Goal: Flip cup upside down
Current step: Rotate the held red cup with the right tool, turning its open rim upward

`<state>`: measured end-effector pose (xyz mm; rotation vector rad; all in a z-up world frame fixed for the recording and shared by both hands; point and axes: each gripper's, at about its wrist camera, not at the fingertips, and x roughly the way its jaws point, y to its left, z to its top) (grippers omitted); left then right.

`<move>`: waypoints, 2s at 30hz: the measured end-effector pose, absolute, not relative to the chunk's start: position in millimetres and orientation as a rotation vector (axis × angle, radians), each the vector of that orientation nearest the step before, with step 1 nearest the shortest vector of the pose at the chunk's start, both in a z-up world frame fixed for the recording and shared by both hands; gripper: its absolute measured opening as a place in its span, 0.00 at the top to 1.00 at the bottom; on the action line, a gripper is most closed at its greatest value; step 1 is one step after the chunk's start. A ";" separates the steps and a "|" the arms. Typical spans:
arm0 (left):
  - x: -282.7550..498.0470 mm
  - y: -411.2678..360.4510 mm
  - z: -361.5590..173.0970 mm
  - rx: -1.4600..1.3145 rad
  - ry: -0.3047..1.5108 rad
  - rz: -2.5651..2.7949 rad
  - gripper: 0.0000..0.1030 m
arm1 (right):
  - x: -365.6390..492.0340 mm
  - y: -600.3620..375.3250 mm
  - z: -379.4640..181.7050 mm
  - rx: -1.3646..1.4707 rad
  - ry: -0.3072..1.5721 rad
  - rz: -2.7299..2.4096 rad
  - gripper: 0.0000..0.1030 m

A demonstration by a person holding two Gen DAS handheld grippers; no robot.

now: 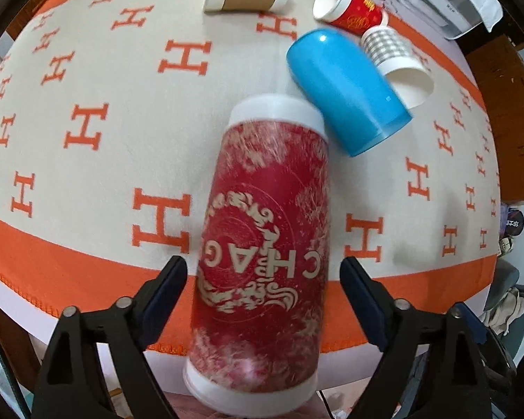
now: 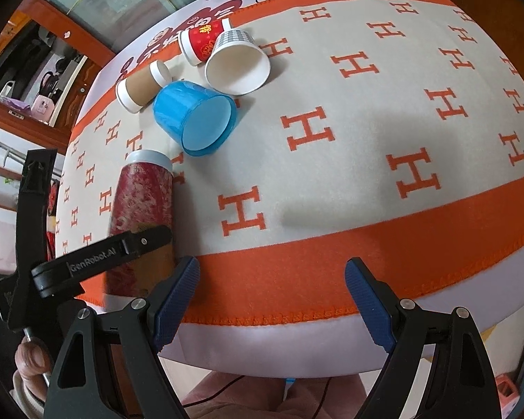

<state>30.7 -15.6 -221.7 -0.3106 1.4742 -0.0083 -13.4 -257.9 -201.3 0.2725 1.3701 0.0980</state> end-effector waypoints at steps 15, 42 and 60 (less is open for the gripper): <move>-8.1 28.1 -141.1 -0.219 1.286 0.069 0.14 | -10.4 -230.2 -168.0 0.236 1.348 0.280 0.15; 47.3 119.6 -170.8 -0.146 1.389 -0.069 0.14 | 105.5 -108.0 -244.9 0.260 1.622 0.203 0.15; 55.3 121.6 -187.3 -0.131 1.411 -0.107 0.14 | 103.3 -72.6 -244.3 0.204 1.591 0.254 0.31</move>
